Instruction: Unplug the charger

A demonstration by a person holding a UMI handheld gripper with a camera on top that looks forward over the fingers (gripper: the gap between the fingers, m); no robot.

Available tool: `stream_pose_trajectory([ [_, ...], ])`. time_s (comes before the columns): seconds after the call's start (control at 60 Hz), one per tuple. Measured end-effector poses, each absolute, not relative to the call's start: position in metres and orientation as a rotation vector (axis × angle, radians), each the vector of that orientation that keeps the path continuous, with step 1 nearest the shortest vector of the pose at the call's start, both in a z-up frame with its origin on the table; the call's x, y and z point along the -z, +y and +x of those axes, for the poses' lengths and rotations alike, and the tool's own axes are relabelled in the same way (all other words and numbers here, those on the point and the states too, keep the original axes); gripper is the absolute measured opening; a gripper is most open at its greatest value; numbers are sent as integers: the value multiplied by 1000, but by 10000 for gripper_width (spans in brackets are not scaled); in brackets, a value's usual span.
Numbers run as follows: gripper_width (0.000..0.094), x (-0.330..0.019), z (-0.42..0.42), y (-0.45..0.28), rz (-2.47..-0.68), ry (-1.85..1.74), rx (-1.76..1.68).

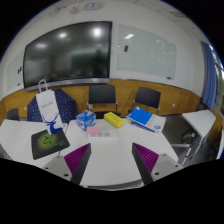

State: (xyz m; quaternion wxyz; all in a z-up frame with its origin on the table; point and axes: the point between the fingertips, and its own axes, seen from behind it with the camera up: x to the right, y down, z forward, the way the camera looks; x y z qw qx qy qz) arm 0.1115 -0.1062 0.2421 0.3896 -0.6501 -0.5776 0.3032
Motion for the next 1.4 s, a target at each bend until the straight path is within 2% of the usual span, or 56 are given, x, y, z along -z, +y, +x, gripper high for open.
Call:
stream_pose_trajectory([
  [0.017,862,-224,109,-98,-1642,-1475,-774],
  [0.133,861,-209,97,-147,-1621,-1507,-794],
  [0.4,859,-140,20,-158,-1570,-1540,-876],
  [0.65,855,-69,-73,-160,-1628,-1497,-878],
  [0.967,858,-21,-168,-159,-1531,-1534,-889],
  [1.033,826,-17,-178,-158,-1542,-1524,-893],
  [1.083,561,-15,-181,-157,-1549,-1526,-892],
  [1.25,463,-18,-184,-160,-1532,-1545,-890],
  [1.283,453,-34,-187,-160,-1539,-1502,-943],
  [1.35,452,-92,-193,-150,-1467,-1404,-1006],
  [1.4,451,-124,-191,-139,-1501,-1371,-1045],
])
